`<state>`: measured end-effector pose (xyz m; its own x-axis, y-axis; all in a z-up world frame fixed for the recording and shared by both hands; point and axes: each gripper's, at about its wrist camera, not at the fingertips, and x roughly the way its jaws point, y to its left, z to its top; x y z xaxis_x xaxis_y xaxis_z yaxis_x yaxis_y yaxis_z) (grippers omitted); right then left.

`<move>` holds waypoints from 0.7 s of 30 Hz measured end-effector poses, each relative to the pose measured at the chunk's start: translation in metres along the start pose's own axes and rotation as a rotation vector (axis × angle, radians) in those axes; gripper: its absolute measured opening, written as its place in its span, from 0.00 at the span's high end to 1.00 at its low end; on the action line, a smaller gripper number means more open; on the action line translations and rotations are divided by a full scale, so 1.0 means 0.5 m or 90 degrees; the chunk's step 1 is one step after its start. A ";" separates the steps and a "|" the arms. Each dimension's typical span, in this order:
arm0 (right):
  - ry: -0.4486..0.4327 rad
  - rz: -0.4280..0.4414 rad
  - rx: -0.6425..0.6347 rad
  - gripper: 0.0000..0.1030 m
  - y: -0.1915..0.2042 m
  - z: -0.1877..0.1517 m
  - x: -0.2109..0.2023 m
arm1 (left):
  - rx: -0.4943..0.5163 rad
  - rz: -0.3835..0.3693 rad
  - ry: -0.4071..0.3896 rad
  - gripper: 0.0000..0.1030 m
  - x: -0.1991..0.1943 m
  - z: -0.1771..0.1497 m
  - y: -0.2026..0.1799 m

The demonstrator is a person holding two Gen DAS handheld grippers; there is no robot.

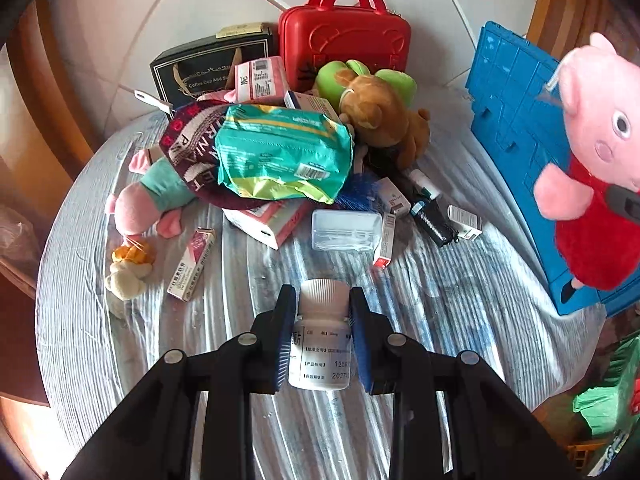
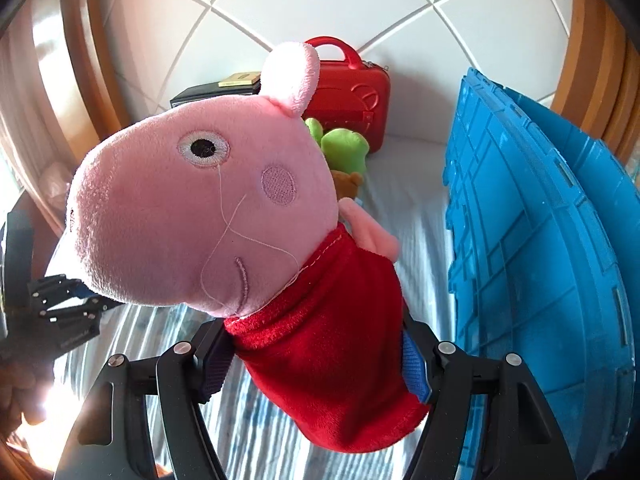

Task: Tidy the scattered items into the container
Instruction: 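Lift and carry the pill bottle and Peppa plush over the blue crate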

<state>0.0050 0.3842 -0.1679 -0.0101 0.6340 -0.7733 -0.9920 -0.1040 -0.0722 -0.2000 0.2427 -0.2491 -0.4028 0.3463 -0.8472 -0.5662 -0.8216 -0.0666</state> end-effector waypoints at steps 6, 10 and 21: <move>-0.031 0.004 0.024 0.32 -0.010 -0.010 -0.057 | -0.007 0.022 -0.028 0.74 -0.029 0.020 0.021; -0.056 0.013 0.032 0.32 -0.014 -0.017 -0.104 | -0.012 0.035 -0.032 0.74 -0.034 0.021 0.023; -0.085 0.041 0.013 0.32 -0.027 -0.006 -0.179 | -0.037 0.058 -0.044 0.74 -0.068 0.008 -0.003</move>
<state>0.0199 0.3265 -0.0995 -0.0886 0.7229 -0.6852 -0.9911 -0.1323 -0.0114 -0.1884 0.2342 -0.2180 -0.5011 0.2973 -0.8127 -0.4828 -0.8755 -0.0225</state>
